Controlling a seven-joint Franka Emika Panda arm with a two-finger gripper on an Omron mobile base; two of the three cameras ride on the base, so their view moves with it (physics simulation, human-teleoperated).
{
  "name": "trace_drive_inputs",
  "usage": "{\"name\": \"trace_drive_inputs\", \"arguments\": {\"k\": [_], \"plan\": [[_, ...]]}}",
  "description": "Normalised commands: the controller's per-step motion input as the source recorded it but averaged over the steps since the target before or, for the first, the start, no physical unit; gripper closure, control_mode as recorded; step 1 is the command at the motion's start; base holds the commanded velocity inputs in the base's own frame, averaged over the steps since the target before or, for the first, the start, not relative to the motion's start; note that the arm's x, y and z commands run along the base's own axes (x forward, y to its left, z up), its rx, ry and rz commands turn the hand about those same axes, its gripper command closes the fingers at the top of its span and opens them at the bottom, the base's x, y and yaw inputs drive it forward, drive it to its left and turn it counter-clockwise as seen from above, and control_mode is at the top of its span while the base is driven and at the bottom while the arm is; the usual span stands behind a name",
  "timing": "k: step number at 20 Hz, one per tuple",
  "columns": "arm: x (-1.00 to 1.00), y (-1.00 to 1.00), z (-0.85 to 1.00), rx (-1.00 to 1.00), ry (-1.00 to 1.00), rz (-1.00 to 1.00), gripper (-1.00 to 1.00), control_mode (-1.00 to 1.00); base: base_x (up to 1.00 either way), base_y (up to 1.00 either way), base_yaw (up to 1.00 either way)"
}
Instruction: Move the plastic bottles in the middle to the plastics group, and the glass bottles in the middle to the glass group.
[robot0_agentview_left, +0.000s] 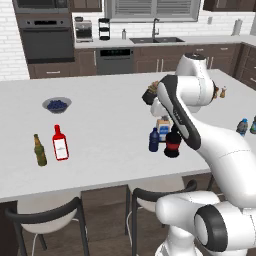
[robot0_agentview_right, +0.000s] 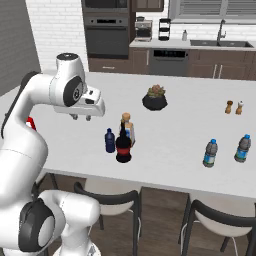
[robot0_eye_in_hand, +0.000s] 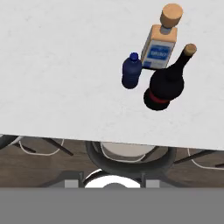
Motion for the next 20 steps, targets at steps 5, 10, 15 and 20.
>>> {"name": "trace_drive_inputs", "arguments": {"k": [5,10,15,20], "plan": [[-0.17,-0.07,-0.1,0.01,0.02,-0.01,-1.0,-1.0,0.0,0.0,0.0],[-0.04,-0.13,-0.21,0.0,0.19,-0.01,-1.0,-1.0,0.0,0.0,0.0],[-0.28,-0.66,0.0,0.01,-0.1,-0.16,-1.0,-1.0,0.0,0.0,0.0],[-0.23,-0.64,0.11,0.0,-0.35,-0.28,-1.0,-1.0,0.0,0.0,0.0]]}}
